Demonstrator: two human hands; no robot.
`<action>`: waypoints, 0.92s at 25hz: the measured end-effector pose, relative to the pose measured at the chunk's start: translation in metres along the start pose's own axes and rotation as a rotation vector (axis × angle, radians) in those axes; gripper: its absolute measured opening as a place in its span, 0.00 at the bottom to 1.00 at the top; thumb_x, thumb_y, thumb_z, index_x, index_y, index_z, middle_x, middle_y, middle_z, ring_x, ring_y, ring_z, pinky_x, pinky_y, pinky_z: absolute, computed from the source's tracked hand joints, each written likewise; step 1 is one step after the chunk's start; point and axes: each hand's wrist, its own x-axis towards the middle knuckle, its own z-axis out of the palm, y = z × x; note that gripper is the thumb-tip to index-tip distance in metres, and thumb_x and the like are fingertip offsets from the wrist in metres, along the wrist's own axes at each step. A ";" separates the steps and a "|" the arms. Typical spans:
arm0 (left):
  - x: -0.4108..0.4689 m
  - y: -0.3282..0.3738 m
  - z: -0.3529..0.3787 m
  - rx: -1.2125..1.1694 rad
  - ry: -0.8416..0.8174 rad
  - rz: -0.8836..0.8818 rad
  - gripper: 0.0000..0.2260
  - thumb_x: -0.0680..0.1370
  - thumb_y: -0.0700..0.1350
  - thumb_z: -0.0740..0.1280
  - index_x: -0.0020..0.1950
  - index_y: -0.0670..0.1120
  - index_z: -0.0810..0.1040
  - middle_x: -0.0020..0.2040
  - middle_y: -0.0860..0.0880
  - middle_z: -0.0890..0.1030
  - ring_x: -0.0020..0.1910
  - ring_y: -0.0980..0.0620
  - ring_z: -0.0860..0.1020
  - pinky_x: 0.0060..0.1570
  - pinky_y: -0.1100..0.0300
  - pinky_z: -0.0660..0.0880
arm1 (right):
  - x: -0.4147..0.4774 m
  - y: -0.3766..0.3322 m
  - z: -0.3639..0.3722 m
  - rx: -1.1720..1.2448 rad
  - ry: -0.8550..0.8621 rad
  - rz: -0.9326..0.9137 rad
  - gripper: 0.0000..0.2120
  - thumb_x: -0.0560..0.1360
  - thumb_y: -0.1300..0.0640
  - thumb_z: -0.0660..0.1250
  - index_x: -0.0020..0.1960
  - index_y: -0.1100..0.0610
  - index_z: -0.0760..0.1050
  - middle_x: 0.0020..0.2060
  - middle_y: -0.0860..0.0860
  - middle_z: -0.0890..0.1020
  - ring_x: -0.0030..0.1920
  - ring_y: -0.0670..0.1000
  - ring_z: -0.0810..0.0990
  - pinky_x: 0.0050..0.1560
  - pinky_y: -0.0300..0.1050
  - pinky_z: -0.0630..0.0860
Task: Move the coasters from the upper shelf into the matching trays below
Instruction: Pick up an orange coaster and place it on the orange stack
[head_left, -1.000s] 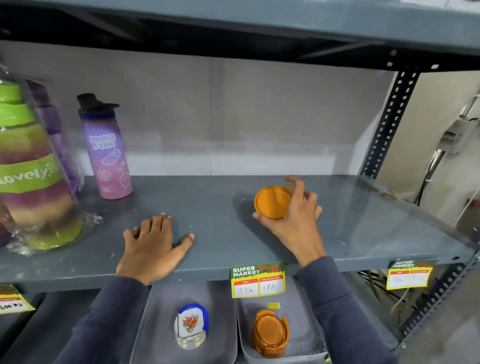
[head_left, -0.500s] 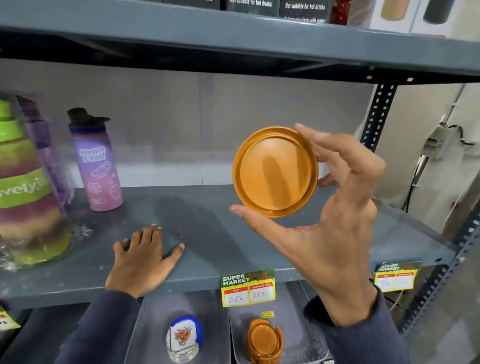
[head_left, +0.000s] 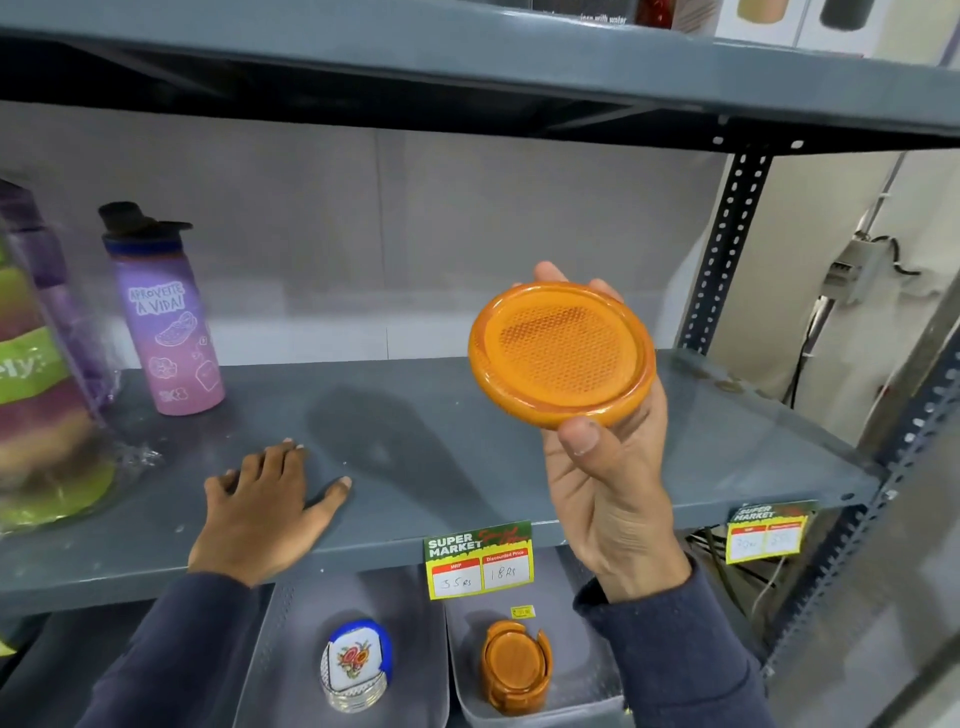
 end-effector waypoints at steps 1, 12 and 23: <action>0.000 0.000 0.000 0.000 -0.001 -0.001 0.34 0.76 0.69 0.51 0.75 0.50 0.65 0.77 0.52 0.64 0.75 0.49 0.62 0.68 0.46 0.58 | -0.001 0.001 0.000 -0.002 -0.003 0.011 0.35 0.67 0.54 0.82 0.68 0.55 0.68 0.63 0.45 0.84 0.63 0.44 0.82 0.60 0.37 0.79; 0.003 -0.002 0.003 0.009 0.000 0.015 0.33 0.77 0.68 0.52 0.72 0.46 0.67 0.76 0.47 0.67 0.73 0.44 0.65 0.67 0.42 0.59 | -0.071 0.020 -0.043 -0.150 0.027 0.206 0.43 0.64 0.48 0.84 0.69 0.57 0.64 0.74 0.58 0.75 0.71 0.55 0.76 0.65 0.45 0.77; 0.004 -0.004 0.004 -0.007 0.015 0.035 0.39 0.73 0.71 0.47 0.71 0.45 0.68 0.72 0.44 0.69 0.70 0.41 0.65 0.65 0.41 0.59 | -0.232 0.095 -0.162 -0.347 0.338 0.667 0.40 0.65 0.54 0.85 0.70 0.55 0.69 0.70 0.56 0.79 0.69 0.56 0.79 0.63 0.42 0.78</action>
